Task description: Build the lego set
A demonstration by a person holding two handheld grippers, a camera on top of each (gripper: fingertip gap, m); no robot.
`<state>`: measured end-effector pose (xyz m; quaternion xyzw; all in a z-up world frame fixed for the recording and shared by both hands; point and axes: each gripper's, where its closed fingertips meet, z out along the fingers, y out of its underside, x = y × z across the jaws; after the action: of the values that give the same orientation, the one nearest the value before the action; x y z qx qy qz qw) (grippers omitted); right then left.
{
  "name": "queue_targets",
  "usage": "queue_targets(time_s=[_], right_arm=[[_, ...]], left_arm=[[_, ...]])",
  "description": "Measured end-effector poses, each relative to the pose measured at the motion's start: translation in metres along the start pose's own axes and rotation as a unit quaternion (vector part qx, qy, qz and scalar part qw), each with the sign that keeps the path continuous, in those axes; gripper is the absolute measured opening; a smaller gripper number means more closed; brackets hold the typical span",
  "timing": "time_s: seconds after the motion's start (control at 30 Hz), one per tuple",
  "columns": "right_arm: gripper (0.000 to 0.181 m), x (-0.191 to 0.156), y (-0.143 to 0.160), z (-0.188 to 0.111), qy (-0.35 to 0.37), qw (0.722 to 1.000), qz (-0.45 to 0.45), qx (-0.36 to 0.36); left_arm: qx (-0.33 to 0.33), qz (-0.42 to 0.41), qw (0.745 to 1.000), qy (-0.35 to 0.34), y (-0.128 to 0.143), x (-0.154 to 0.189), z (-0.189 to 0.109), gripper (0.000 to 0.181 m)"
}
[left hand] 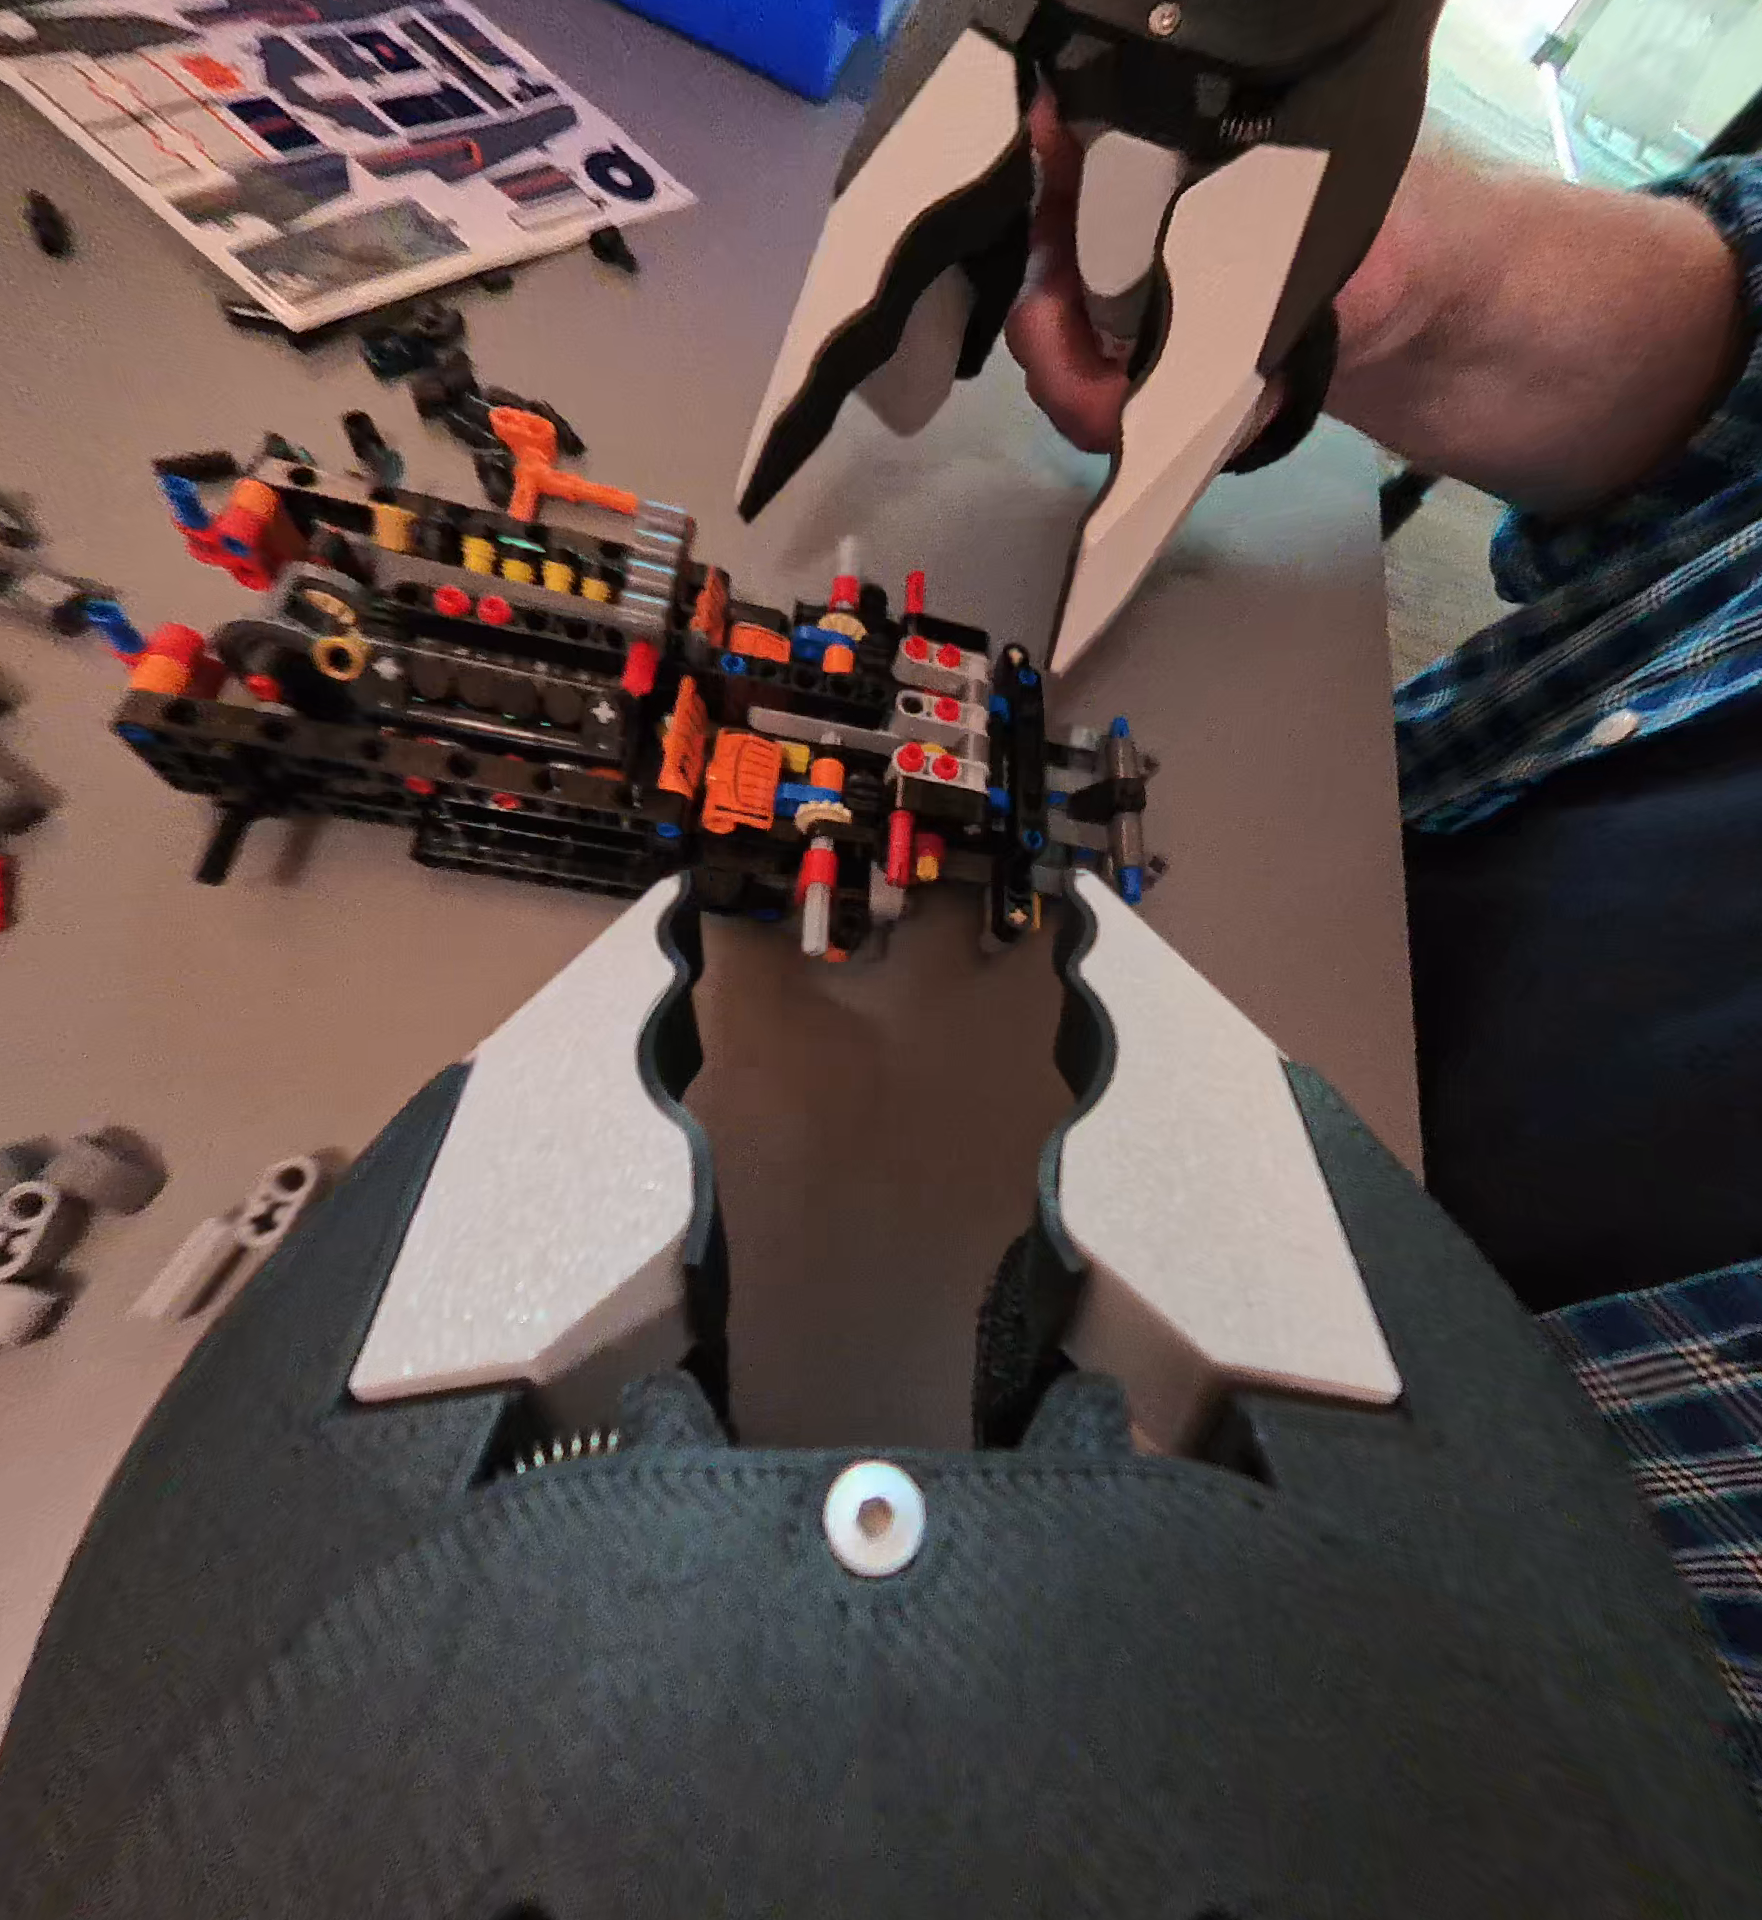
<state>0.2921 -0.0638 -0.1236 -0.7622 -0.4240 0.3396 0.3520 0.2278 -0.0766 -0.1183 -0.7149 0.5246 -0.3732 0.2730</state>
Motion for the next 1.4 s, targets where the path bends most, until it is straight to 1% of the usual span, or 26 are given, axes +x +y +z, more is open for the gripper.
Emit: queue_targets(time_s=[0.2,0.4,0.47,0.57,0.77,1.0,1.27,1.4], right_arm=[[0.076,0.034,-0.035,-0.023,0.04,0.997,-0.052,0.033],[0.074,0.064,-0.06,-0.019,0.068,0.992,-0.092,0.06],[0.075,0.07,-0.06,-0.015,0.071,0.991,-0.095,0.062],[0.074,0.073,-0.05,-0.012,0.075,0.991,-0.099,0.059],[0.074,0.077,-0.043,-0.019,0.077,0.99,-0.092,0.068],[0.074,0.077,-0.04,-0.022,0.074,0.991,-0.091,0.069],[0.074,0.079,-0.038,-0.023,0.076,0.991,-0.089,0.067],[0.074,0.08,-0.036,-0.023,0.072,0.992,-0.077,0.069]], left_arm=[[0.017,-0.008,0.998,-0.052,-0.015,-0.022,-0.027,0.068],[0.029,-0.023,0.993,-0.11,-0.013,-0.045,-0.038,0.068],[0.037,-0.036,0.992,-0.116,-0.012,-0.047,-0.039,0.068],[0.041,-0.043,0.99,-0.125,-0.01,-0.05,-0.041,0.069],[0.031,-0.05,0.99,-0.131,-0.007,-0.052,-0.036,0.069],[0.003,-0.039,0.991,-0.128,-0.003,-0.045,-0.024,0.068],[0.008,-0.038,0.992,-0.122,-0.008,-0.039,-0.019,0.069],[-0.003,-0.031,0.993,-0.114,-0.007,-0.033,-0.014,0.068]])
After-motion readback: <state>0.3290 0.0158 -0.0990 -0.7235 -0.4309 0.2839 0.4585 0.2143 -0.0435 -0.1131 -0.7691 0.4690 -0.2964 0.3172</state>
